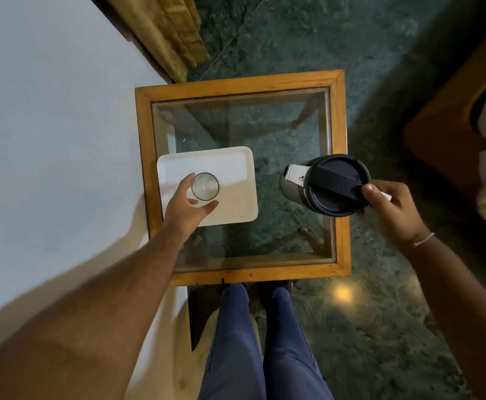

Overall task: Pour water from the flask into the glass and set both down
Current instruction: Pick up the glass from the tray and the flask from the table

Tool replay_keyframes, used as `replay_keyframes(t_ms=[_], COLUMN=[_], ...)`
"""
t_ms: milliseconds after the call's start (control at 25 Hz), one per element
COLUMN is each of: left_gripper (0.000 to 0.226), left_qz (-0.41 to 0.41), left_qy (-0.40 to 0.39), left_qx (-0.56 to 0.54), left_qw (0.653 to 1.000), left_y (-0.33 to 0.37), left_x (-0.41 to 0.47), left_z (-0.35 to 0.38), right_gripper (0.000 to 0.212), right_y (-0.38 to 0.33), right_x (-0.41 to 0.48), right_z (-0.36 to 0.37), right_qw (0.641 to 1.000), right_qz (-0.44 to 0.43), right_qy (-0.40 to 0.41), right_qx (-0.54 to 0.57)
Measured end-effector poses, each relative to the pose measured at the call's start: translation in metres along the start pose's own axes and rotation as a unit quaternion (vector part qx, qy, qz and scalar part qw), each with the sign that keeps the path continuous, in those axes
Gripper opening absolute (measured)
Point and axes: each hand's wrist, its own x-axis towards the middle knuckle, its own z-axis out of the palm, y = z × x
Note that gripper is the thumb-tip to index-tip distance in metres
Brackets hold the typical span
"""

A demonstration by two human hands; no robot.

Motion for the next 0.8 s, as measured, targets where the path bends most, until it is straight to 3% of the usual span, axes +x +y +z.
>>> replay_keyframes(t_ms=[240,560,680,800], left_gripper=[0.081,0.073,0.075,0.058], left_qz=[0.037,0.078,0.102,0.149], left_qy=[-0.018,-0.023,0.012,0.046], left_qx=[-0.003,0.034,0.016,0.009], left_qw=[0.999,0.996,0.995,0.988], left_y=[-0.001,0.013,0.029,0.056], left_x=[0.018,0.01,-0.003,-0.023], left_z=[0.008,-0.005,-0.016,-0.043], right_gripper=[0.057,0.074,0.062,0.059], right_y=[0.014,-0.001,-0.021,-0.05], right_x=[-0.008,-0.015,-0.001,-0.002], right_z=[0.015,0.072,0.072,0.06], right_qw=[0.995,0.963,0.937,0.935], right_qz=[-0.009,-0.008,-0.033,-0.05], right_qy=[0.04,0.172,0.232,0.231], right_qx=[0.091,0.207,0.26,0.266])
